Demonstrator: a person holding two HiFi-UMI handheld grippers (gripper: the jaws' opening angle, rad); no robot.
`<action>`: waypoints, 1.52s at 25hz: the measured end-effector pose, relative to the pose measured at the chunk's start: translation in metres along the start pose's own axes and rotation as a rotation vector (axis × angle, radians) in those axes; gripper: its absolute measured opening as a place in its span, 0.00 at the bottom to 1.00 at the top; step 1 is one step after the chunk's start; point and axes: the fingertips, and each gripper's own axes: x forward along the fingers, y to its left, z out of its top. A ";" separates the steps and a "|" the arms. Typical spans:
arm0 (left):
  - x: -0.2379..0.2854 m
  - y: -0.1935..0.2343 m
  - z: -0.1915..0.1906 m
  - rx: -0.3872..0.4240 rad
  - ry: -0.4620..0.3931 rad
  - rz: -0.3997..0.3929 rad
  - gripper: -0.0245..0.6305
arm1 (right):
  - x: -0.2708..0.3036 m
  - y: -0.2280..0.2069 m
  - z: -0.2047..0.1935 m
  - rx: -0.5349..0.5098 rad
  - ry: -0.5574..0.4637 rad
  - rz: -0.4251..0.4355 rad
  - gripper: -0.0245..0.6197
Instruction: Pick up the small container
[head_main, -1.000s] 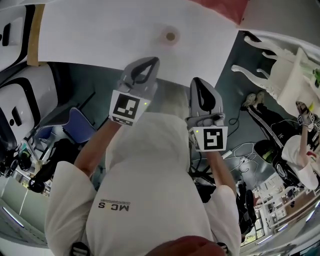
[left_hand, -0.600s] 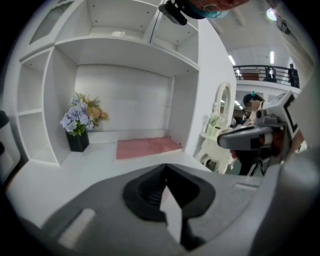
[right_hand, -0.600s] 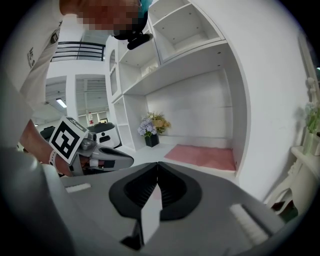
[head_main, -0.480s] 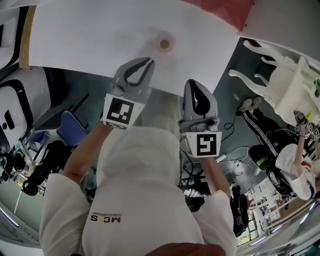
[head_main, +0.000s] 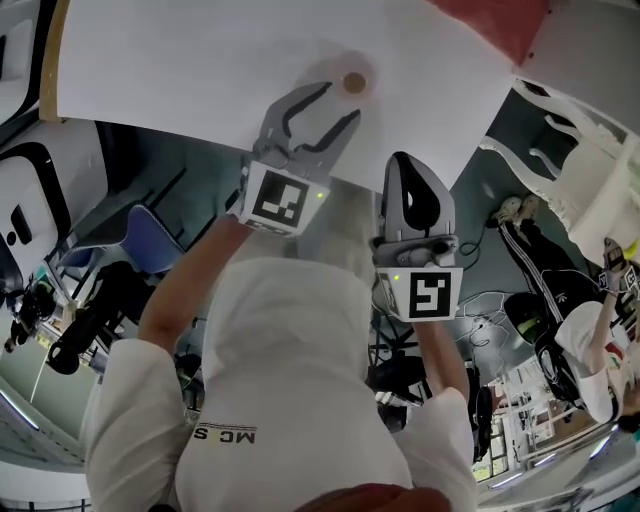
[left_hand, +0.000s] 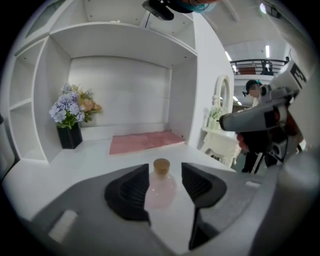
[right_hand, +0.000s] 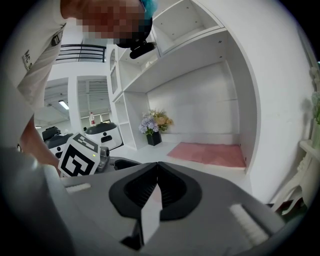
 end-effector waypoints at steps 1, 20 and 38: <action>0.005 0.000 -0.001 0.000 -0.008 0.002 0.34 | 0.001 -0.001 -0.002 -0.002 0.002 0.003 0.03; 0.054 0.013 -0.022 0.047 -0.101 0.095 0.32 | 0.005 -0.012 -0.047 0.066 0.017 -0.011 0.03; 0.052 0.005 -0.020 0.039 -0.135 0.057 0.25 | -0.003 -0.031 -0.049 0.092 0.002 -0.045 0.03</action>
